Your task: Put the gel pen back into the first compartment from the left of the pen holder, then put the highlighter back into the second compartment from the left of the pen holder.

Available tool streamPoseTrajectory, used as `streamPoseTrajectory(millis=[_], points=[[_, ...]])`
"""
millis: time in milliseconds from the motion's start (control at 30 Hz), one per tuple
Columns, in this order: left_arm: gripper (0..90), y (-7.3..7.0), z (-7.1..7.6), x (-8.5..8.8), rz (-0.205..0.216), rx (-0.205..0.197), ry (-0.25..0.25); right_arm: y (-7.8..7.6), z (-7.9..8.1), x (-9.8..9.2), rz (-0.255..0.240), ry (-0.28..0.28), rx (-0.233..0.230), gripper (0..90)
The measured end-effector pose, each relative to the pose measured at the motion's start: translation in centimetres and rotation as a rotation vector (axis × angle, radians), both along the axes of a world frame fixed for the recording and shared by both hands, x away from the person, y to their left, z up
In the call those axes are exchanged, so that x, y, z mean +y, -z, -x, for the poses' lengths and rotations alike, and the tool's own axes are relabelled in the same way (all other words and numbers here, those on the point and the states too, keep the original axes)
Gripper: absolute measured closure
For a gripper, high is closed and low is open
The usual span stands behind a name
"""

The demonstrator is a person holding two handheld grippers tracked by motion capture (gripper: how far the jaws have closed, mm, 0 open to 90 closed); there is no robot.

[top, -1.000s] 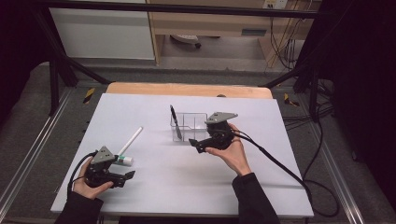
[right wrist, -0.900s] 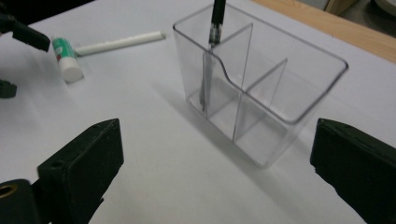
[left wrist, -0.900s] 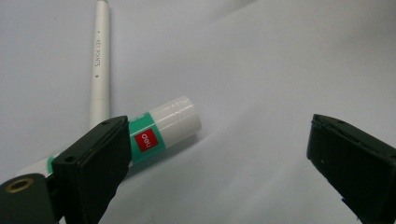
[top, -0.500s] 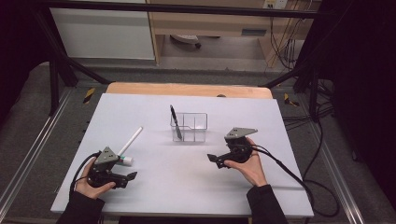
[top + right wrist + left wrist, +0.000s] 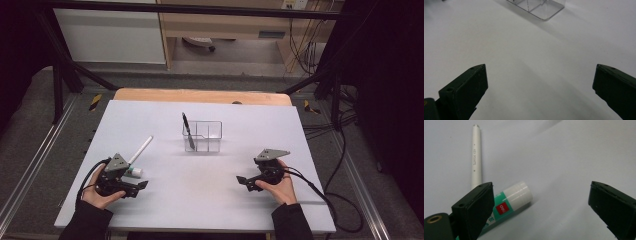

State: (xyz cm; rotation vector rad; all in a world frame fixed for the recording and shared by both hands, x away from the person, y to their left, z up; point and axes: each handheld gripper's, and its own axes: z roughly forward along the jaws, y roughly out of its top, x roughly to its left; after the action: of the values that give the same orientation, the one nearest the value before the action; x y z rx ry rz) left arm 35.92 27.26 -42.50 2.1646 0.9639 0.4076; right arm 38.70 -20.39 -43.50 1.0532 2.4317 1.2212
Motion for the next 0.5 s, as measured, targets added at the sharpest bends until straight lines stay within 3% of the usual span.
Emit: streamPoseTrajectory(millis=[367,500], points=[[6.3,-0.9,-1.0,0.0,-0.024,-0.004,-0.006,0.9,1.3,-3.2,-0.018,0.042,-0.002,0.5],[6.4,-1.4,-1.7,0.0,-0.042,-0.001,-0.006,1.1,1.5,-3.7,-0.002,0.050,-0.001,0.5]])
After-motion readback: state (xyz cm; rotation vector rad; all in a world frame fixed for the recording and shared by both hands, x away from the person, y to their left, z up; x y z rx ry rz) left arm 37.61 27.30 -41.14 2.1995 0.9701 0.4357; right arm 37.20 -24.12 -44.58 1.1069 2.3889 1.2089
